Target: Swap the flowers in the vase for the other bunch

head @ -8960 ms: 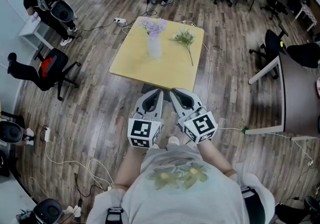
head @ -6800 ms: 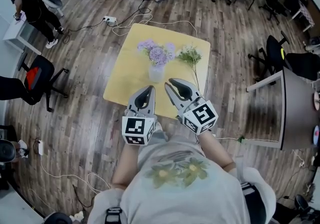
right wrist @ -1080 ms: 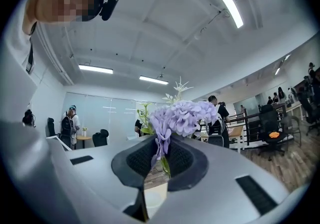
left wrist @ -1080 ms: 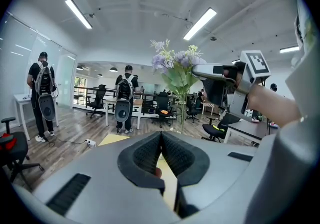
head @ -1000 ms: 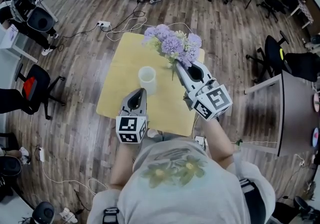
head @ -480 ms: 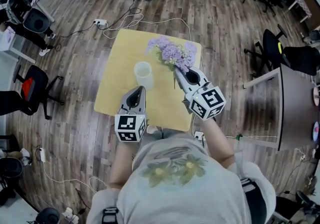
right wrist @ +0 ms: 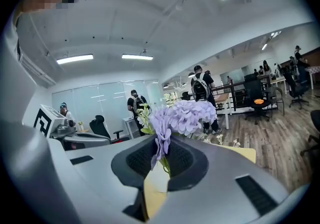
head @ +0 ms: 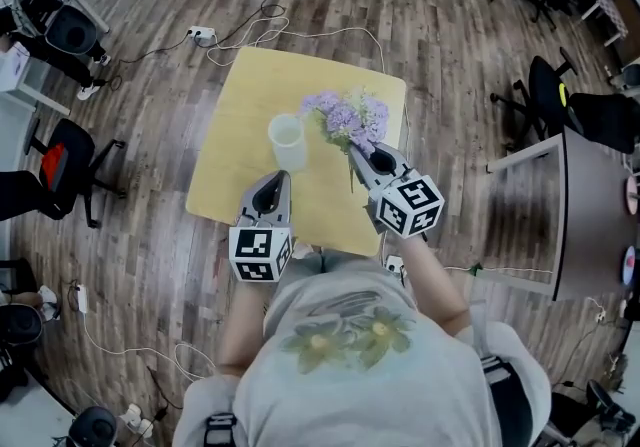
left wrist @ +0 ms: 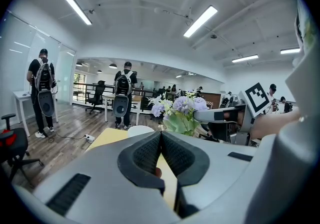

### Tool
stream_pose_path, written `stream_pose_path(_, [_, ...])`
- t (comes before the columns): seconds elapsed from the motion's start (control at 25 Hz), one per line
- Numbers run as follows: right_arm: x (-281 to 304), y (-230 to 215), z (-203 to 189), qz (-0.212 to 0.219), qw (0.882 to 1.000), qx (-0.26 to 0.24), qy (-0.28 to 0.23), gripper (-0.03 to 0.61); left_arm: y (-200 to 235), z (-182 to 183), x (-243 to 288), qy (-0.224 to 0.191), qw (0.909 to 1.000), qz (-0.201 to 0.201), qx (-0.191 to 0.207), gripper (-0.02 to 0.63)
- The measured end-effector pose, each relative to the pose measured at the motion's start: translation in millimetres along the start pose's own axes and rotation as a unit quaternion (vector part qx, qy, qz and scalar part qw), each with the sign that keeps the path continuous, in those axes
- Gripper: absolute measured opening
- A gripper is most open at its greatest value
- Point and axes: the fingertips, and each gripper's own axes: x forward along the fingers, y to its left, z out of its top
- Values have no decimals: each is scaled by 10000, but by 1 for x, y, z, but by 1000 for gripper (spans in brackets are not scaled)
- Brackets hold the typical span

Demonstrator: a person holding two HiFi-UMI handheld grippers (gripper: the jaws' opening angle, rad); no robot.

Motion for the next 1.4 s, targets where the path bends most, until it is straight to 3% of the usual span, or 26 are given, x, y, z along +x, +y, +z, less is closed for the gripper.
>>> stream_pose_path(0.84, [47,-50,-114,-334,9870,899,1288,63,24,-15,33,293,9995,97,-90,18])
stream_pose_path(1.4, [89,-81,-186,-274,9653,1249,2276,64,30,-36,65,669,9975,21,-228,18])
